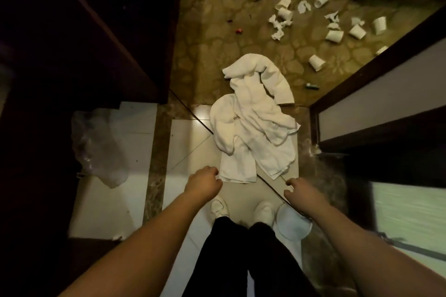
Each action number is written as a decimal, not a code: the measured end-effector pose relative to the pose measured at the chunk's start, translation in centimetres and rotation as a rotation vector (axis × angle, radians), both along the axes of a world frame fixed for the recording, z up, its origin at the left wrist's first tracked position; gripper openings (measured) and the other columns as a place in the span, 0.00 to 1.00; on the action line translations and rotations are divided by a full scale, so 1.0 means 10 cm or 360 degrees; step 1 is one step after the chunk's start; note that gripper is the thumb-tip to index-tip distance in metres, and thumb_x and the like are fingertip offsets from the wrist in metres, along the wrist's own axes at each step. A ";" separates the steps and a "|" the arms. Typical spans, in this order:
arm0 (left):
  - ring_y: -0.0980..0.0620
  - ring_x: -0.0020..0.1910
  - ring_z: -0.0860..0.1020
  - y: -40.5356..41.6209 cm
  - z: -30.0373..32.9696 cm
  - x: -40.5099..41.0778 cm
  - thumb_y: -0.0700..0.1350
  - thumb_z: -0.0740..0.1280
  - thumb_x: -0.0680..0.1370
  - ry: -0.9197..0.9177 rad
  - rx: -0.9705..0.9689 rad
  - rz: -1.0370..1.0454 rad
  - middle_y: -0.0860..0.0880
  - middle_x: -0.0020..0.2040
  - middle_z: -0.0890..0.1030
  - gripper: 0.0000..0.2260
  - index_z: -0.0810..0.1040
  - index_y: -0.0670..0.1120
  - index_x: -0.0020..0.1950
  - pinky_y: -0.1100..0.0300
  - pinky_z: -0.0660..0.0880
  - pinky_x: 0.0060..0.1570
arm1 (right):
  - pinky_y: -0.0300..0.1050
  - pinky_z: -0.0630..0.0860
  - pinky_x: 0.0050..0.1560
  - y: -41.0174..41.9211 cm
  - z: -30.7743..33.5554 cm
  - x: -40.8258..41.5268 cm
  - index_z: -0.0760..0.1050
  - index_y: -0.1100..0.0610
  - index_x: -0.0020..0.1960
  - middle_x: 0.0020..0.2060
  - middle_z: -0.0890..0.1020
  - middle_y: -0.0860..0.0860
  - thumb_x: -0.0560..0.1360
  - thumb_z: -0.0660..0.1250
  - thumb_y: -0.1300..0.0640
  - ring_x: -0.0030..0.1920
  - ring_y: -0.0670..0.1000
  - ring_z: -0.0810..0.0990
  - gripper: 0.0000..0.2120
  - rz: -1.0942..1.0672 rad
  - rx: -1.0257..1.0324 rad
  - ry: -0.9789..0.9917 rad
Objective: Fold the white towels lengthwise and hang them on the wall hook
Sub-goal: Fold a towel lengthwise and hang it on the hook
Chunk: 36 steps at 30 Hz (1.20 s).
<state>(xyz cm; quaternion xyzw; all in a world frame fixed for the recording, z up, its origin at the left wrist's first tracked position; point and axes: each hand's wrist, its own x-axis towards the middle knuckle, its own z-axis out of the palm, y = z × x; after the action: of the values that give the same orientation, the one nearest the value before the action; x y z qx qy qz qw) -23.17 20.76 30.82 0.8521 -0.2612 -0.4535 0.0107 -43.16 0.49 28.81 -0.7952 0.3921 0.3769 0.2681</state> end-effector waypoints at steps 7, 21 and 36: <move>0.45 0.60 0.76 -0.57 -1.42 0.38 0.51 0.60 0.82 0.0035 0.0130 -0.0010 0.46 0.64 0.77 0.17 0.74 0.47 0.68 0.54 0.72 0.58 | 0.46 0.72 0.63 -0.60 -1.50 0.53 0.72 0.58 0.70 0.68 0.74 0.57 0.78 0.63 0.52 0.66 0.58 0.74 0.22 -0.0372 0.0174 0.0037; 0.43 0.67 0.72 -2.35 -3.82 0.45 0.48 0.58 0.83 0.0214 -0.0045 -0.0249 0.44 0.70 0.73 0.17 0.72 0.44 0.69 0.54 0.68 0.63 | 0.49 0.69 0.66 -1.77 -4.06 1.15 0.69 0.61 0.73 0.71 0.72 0.60 0.77 0.68 0.49 0.69 0.60 0.72 0.29 -0.0594 0.0102 -0.0220; 0.46 0.63 0.77 -2.71 -4.05 0.53 0.57 0.62 0.82 0.0866 -0.0308 0.1098 0.45 0.64 0.78 0.20 0.75 0.45 0.68 0.48 0.71 0.68 | 0.43 0.72 0.44 -1.55 -4.20 1.36 0.80 0.52 0.55 0.47 0.82 0.49 0.80 0.65 0.49 0.49 0.50 0.80 0.09 -0.0896 0.0492 -0.0617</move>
<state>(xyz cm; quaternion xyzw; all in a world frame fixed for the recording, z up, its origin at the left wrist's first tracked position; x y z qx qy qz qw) -17.92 -6.30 -9.67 0.7341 0.0093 -0.6044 0.3092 -29.61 -15.01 -13.18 -0.6630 0.4758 0.1857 0.5473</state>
